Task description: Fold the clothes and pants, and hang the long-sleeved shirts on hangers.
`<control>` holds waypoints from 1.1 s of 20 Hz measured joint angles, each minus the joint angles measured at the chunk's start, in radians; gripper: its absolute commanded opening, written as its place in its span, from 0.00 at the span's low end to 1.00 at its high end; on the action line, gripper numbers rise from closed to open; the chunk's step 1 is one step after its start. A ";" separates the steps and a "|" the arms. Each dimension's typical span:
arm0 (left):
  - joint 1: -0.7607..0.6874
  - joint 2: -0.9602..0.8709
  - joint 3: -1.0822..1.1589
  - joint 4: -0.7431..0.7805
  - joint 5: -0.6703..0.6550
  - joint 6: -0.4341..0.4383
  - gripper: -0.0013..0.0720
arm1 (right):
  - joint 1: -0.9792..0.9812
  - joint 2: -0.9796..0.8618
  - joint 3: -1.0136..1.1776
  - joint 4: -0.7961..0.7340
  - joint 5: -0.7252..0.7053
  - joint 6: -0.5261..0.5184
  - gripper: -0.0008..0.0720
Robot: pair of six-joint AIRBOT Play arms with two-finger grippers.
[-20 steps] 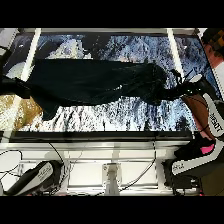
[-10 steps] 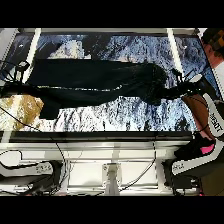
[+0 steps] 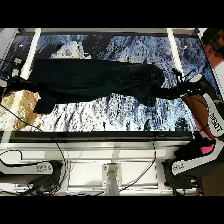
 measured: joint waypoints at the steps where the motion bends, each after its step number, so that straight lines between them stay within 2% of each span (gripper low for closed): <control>1: 0.000 0.017 0.000 0.016 0.003 0.003 0.97 | 0.000 0.000 0.000 0.000 0.003 0.000 0.77; 4: 0.000 0.103 0.000 0.096 -0.021 0.014 0.93 | 0.000 0.000 0.000 0.000 0.005 0.000 0.77; 6: 0.000 0.169 0.000 0.127 -0.094 0.019 0.93 | 0.000 0.000 0.000 0.000 0.006 -0.001 0.77; 10: -0.012 0.267 -0.003 0.159 -0.353 0.019 0.86 | 0.000 0.000 0.000 0.000 0.006 -0.006 0.77; 13: -0.061 0.304 -0.042 0.199 -0.523 -0.023 0.87 | 0.000 0.000 0.000 0.000 0.006 -0.009 0.77; 16: -0.135 0.313 -0.106 0.289 -0.583 -0.128 0.95 | 0.000 0.000 0.000 -0.001 0.005 -0.011 0.77; 17: -0.160 0.308 -0.126 0.328 -0.587 -0.187 0.99 | 0.000 0.000 0.000 -0.001 0.005 -0.011 0.77; 22: -0.223 0.232 -0.166 0.429 -0.558 -0.506 0.99 | 0.000 0.000 0.000 -0.002 -0.005 -0.012 0.77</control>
